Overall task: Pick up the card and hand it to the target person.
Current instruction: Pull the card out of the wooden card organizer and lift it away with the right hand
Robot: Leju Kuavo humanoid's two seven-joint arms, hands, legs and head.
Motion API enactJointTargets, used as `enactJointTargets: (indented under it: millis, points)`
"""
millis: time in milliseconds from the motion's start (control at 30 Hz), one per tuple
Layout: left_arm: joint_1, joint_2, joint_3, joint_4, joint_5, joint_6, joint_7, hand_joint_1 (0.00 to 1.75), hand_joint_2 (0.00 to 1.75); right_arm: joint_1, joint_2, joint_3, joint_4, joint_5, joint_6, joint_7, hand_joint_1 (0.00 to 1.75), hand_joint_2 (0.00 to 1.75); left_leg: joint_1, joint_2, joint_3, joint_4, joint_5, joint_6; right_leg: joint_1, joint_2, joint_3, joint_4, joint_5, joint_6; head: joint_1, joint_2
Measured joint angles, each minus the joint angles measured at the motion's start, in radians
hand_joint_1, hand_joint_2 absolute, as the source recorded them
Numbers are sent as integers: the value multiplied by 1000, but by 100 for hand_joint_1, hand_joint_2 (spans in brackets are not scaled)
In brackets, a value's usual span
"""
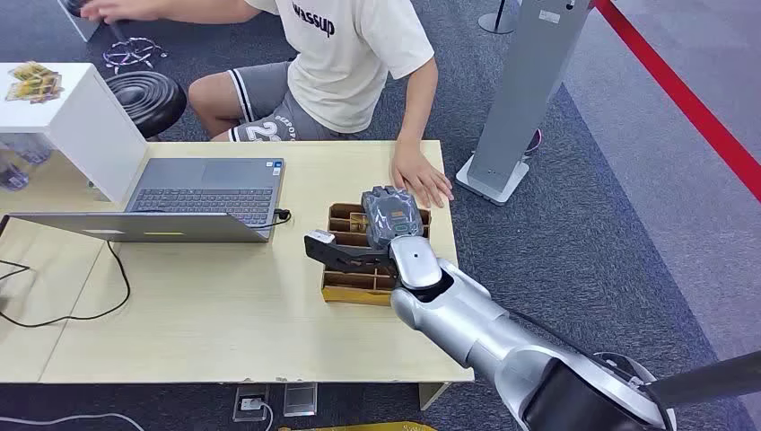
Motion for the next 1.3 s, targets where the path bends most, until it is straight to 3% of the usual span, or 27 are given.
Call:
enactJointTargets:
  millis: [833, 1167, 1300]
  points:
    - [0, 0, 0, 0, 0, 2, -3, 0, 0, 4, 8, 3, 37, 13, -10, -21, 90, 175, 0, 0, 0, 0, 0, 0, 0, 0, 0, 0, 0, 0, -1, 0]
    - [0, 0, 0, 0, -5, 2, -7, 0, 0, 6, 8, 3, 47, 12, -13, -26, 75, 175, 0, 0, 0, 0, 0, 0, 0, 0, 0, 0, 0, 0, -1, 0]
    - [0, 0, 0, 0, -5, 3, -7, 0, 0, 6, 8, 3, 49, 12, -13, -26, 93, 175, 0, 0, 0, 0, 0, 0, 0, 0, 0, 0, 0, 0, -1, 0]
